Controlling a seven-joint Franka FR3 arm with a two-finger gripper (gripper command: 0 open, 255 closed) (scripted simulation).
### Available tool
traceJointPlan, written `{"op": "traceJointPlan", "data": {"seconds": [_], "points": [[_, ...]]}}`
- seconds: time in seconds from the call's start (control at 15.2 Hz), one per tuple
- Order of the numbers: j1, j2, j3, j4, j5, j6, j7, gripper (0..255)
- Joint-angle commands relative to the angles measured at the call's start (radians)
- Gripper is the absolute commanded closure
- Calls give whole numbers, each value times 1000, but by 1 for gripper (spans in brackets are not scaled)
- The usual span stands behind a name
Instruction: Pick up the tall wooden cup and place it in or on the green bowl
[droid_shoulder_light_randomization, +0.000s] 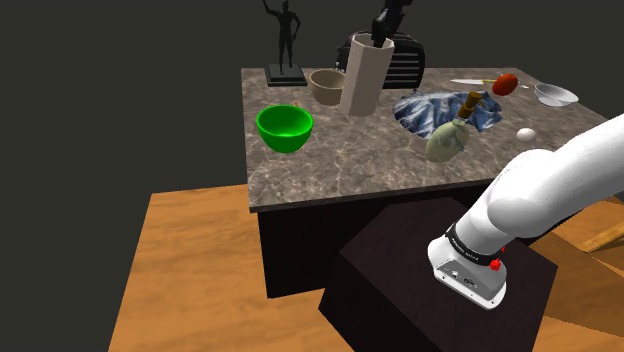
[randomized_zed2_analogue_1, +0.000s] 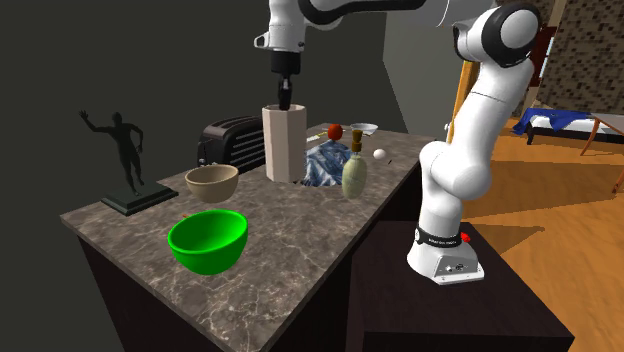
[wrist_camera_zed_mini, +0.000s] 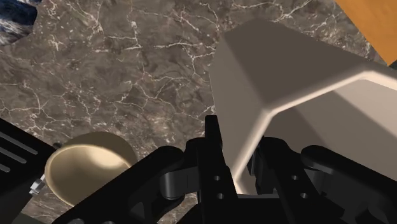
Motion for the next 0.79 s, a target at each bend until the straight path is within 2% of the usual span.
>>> {"op": "traceJointPlan", "data": {"seconds": [0.0, 0.4, 0.73], "points": [[11, 71, 16, 72, 9, 0, 24, 255], [43, 284, 56, 335, 22, -49, 94, 255], [70, 492, 83, 625, 22, -130, 149, 255]]}}
